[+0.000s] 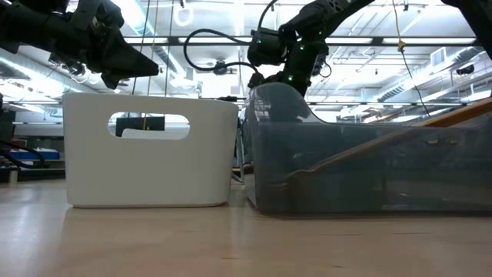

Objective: Sort silverware by color (type)
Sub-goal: Put the blue fork into the white bin

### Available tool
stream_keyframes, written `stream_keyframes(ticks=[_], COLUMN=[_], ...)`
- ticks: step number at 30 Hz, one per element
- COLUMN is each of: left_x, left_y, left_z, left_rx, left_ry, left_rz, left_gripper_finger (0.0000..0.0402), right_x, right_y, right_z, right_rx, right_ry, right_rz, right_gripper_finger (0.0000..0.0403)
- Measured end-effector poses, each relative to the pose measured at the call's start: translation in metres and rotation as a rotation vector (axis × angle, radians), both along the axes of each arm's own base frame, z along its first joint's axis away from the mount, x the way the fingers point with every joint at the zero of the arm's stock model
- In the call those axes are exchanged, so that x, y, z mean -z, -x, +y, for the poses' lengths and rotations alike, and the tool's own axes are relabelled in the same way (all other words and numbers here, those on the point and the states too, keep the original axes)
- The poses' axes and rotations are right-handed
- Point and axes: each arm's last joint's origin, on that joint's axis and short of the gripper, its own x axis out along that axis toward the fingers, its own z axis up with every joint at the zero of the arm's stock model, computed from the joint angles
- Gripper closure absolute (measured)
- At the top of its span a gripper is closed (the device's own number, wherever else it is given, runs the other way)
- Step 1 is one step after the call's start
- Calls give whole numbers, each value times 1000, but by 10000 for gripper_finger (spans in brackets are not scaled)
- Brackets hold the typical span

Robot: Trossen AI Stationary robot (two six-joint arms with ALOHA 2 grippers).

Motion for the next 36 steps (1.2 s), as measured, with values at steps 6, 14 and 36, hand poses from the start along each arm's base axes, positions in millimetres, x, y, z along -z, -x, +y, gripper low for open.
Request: stream_keyframes(ticks=[6, 14, 36], left_x=[0, 0, 3], left_y=[0, 0, 1], left_z=[0, 0, 0], left_rx=[0, 0, 1], left_ry=[0, 2, -1], left_rz=[0, -2, 35], left_gripper_finger=[331, 331, 331], right_x=[0, 20, 62], right_y=[-2, -20, -27], right_z=[-3, -13, -32], right_rx=[-18, -47, -74], right_ry=[21, 5, -81], right_rz=[-28, -115, -91], right_gripper_finger=[233, 233, 235])
